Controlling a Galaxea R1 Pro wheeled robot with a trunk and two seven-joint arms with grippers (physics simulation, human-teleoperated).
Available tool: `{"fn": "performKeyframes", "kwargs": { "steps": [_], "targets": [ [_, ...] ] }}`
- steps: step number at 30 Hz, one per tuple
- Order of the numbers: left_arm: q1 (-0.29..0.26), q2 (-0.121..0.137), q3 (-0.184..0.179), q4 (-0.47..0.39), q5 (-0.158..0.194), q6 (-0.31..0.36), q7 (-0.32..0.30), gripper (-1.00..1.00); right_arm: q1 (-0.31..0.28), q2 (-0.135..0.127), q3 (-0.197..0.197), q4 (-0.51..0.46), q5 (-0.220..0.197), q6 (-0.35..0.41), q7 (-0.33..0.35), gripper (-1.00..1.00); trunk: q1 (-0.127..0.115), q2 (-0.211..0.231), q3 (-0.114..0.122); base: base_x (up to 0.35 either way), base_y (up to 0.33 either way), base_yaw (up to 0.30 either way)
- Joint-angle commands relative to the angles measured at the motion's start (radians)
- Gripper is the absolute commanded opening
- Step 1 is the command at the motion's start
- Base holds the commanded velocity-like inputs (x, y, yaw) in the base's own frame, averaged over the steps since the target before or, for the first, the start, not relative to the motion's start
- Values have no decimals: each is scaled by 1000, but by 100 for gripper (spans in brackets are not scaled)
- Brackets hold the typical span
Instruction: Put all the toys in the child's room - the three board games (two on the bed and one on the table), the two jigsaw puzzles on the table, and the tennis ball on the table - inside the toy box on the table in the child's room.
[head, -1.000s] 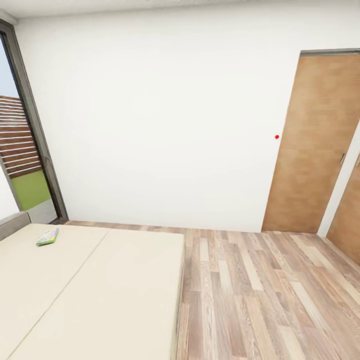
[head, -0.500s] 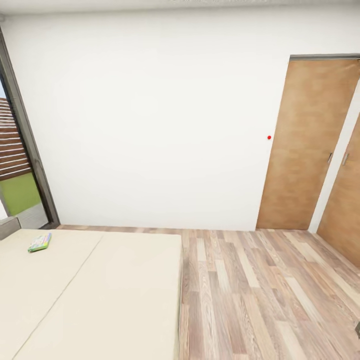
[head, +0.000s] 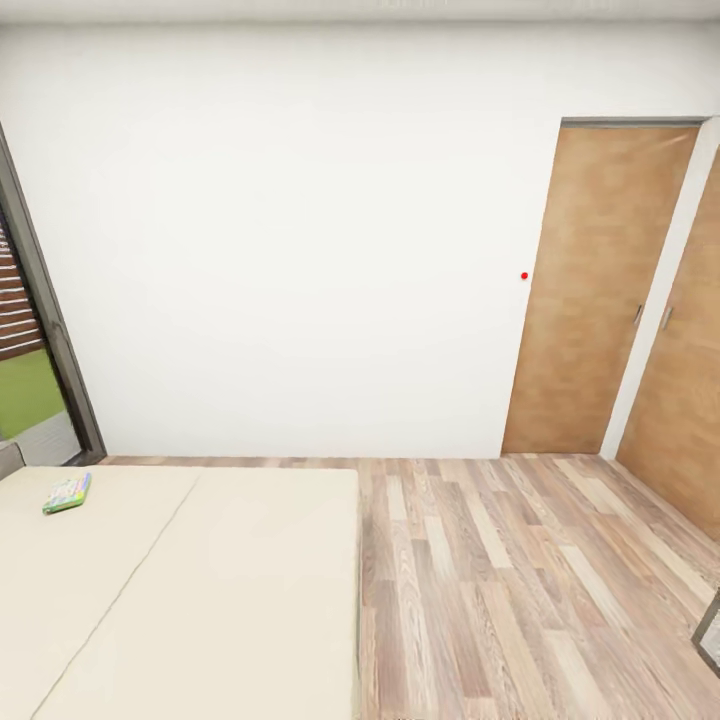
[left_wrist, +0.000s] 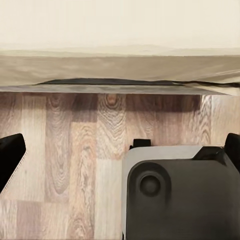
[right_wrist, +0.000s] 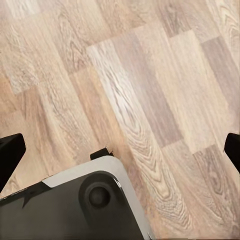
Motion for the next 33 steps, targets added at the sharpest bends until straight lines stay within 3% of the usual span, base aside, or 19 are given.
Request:
{"fn": "performKeyframes", "kwargs": {
  "steps": [1, 22, 33],
  "targets": [
    [0, 0, -1, 1, -1, -3, 3, 100, 0, 0, 3, 1, -9, -4, -1, 100, 0, -1, 0, -96, 244, -213],
    [0, 0, -1, 1, 0, -3, 3, 100, 0, 0, 3, 1, -9, -4, -1, 100, 0, -1, 2, -59, 246, -45],
    [0, 0, -1, 1, 0, -3, 3, 100, 0, 0, 4, 1, -9, -4, -1, 100, 0, -1, 2, -1, 111, 0]
  ]
}}
